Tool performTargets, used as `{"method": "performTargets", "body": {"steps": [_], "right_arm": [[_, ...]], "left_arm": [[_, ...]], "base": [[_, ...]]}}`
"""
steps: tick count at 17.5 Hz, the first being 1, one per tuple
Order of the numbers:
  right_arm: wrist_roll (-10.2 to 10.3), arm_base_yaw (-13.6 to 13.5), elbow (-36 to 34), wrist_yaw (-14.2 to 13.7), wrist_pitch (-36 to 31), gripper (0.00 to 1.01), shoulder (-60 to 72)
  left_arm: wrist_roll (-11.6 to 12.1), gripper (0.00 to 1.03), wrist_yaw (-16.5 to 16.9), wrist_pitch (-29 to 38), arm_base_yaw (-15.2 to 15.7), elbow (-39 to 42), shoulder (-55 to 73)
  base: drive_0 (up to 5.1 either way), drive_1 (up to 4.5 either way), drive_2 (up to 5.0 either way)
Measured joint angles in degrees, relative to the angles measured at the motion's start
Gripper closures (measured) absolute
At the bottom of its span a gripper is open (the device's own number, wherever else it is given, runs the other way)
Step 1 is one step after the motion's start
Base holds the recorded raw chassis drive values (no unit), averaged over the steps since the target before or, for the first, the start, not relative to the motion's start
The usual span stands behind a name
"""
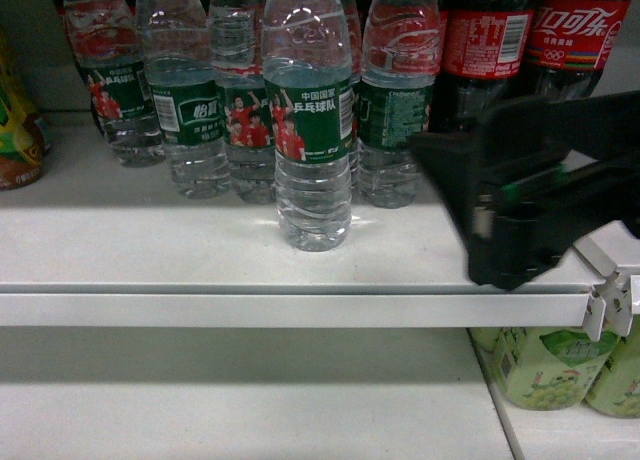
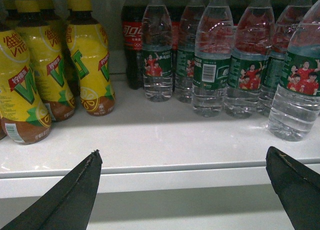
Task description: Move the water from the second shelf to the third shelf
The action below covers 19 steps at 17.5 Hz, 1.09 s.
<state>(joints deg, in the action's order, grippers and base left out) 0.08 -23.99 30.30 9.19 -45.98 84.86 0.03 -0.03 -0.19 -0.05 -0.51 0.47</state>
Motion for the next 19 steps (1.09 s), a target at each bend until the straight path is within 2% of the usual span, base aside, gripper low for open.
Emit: {"method": "performTargets", "body": {"steps": [1, 3, 5, 10, 12, 16, 19], "right_arm": [[0.15, -2.69, 1.46, -0.07, 0.0, 0.03, 1.73], [0.52, -5.77, 3.74, -0.63, 0.87, 0.03, 4.0], [1.49, -7.23, 7.06, -2.12, 1.97, 0.03, 6.51], [5.88, -6.75, 16.26, -7.08, 7.37, 0.03, 11.52], [7.67, -6.71, 19.39, -7.41, 9.55, 0.03, 12.94], [9.14, -7.37, 22.25, -7.52, 10.91, 0.03, 15.32], [9.16, -8.39, 24.09, -7.58, 11.69, 0.03, 17.29]], "left_arm": [[0.0, 0.05, 0.0, 0.0, 0.0, 0.0, 0.02], [0.0, 0.05, 0.02, 0.0, 0.0, 0.0, 0.0], [0.0, 0.05, 0.0, 0.0, 0.0, 0.0, 0.02], [0.0, 0.05, 0.02, 0.0, 0.0, 0.0, 0.02], [0.0, 0.05, 0.0, 0.0, 0.0, 0.0, 0.0], [0.0, 0.05, 0.0, 0.0, 0.0, 0.0, 0.0], [0.0, 0.05, 0.0, 0.0, 0.0, 0.0, 0.0]], "base": [[0.0, 0.0, 0.0], [0.0, 0.0, 0.0], [0.0, 0.0, 0.0], [0.0, 0.0, 0.0], [0.0, 0.0, 0.0], [0.0, 0.0, 0.0], [0.0, 0.0, 0.0]]}}
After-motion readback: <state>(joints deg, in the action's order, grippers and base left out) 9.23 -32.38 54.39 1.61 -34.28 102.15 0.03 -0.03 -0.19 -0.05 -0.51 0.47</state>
